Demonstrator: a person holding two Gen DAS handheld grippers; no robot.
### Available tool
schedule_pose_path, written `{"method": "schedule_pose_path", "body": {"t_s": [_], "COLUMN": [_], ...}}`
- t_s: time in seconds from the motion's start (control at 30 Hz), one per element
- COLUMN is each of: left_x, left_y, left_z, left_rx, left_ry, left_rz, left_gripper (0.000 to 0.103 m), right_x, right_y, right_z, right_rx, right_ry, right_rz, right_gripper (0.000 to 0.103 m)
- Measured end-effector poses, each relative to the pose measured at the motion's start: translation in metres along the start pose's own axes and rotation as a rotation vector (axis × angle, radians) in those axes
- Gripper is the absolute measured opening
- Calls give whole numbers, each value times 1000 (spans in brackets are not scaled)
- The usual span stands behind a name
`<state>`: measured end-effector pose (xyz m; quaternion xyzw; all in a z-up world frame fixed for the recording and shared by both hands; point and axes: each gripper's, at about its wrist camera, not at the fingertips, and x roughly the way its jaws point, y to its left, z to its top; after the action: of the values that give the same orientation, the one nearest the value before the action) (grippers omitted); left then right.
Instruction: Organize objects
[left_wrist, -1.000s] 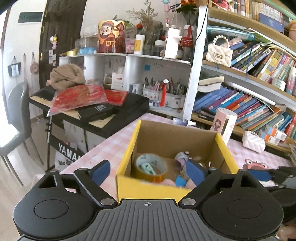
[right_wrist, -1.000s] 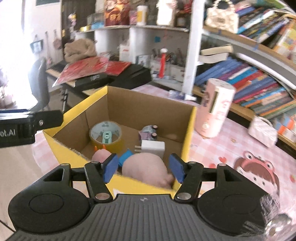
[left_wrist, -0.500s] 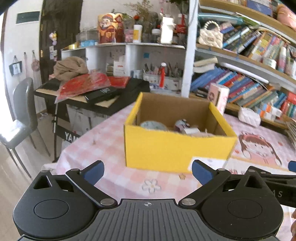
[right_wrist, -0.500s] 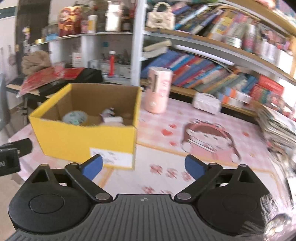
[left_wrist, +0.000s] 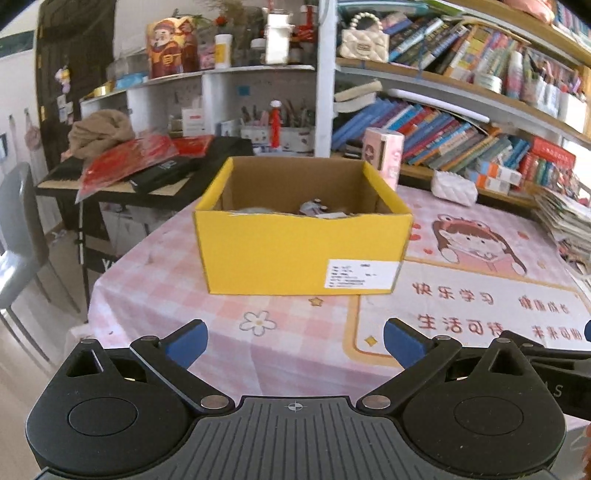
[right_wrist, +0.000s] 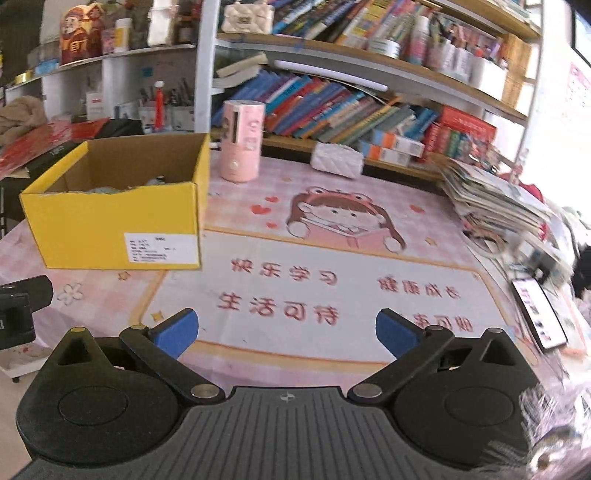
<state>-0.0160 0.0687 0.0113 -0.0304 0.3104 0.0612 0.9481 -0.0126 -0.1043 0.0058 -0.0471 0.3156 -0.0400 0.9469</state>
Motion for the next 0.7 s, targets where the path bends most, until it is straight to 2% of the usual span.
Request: {"method": "schedule_pose_path", "body": {"t_s": [0.33,0.7], "left_x": [2,5], "left_y": [-29,-53], "left_z": [-5,-5], "left_rx": [79,128], "left_ry": [20,21], "left_rz": [-18,-30], "left_gripper": [102,102], "right_x": [-5,2], "right_y": [-18,-36], "right_z": [-10,-16], "right_rx": [55,88], "right_ry": [49,95], "right_rz": [-51,-68], "right_gripper": [103,103]}}
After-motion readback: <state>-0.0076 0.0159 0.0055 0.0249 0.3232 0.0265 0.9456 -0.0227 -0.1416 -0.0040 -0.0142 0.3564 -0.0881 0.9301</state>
